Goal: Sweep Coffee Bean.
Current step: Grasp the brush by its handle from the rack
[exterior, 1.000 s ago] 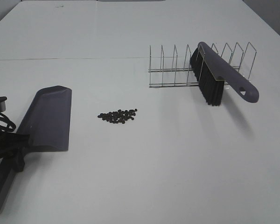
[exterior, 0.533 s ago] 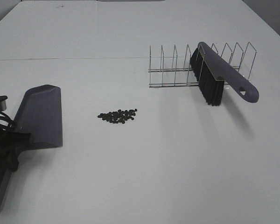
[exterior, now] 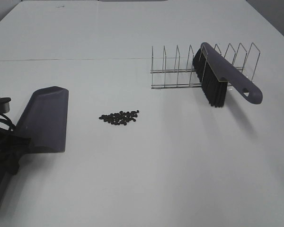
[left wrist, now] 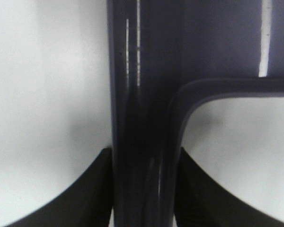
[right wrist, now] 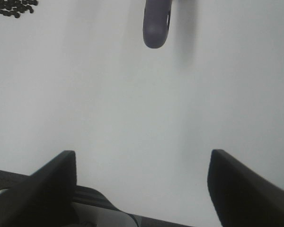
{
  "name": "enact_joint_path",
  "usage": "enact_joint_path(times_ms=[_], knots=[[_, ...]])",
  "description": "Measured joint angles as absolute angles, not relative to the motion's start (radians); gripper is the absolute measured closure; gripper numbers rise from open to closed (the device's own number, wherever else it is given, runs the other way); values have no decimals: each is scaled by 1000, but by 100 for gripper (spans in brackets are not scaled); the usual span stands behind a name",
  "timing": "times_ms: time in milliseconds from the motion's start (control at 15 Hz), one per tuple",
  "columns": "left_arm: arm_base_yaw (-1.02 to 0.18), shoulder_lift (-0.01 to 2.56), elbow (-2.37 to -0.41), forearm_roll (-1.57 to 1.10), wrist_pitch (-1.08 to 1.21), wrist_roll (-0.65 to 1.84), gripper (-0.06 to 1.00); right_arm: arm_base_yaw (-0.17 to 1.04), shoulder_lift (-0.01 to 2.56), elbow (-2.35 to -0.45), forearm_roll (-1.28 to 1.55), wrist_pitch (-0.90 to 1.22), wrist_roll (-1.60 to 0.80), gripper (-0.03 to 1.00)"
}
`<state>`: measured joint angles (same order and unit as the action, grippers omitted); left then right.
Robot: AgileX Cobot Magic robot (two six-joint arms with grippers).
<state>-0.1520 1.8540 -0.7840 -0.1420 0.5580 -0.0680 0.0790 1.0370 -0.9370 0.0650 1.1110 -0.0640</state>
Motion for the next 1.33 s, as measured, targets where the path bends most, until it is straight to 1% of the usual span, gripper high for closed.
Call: enact_joint_path(times_ms=[67,200,267,600,867,1200,1333], knots=[[-152,1854,-784,-142,558,-56,62,79,1082,-963,65,1111,-64,29],[-152,1854,-784,-142,558,-50,62,79,1242,-1079,65,1110,-64,29],[-152,1854,-784,-142,558,-48,62,79,1388,-1217,65,1110,-64,29],[-152,1855,-785,-143,565,-45,62,79,1677,-1545,65,1112,-75,31],[-152,1855,-787,-143,567,-45,62,79,1930,-1805,65,1182,-79,31],[-152,1855,-787,-143,568,-44,62,79,2200,-2031,65,1191,-105,31],[-152,1855,-787,-146,568,-44,62,78,2255,-2045,65,1187,-107,31]])
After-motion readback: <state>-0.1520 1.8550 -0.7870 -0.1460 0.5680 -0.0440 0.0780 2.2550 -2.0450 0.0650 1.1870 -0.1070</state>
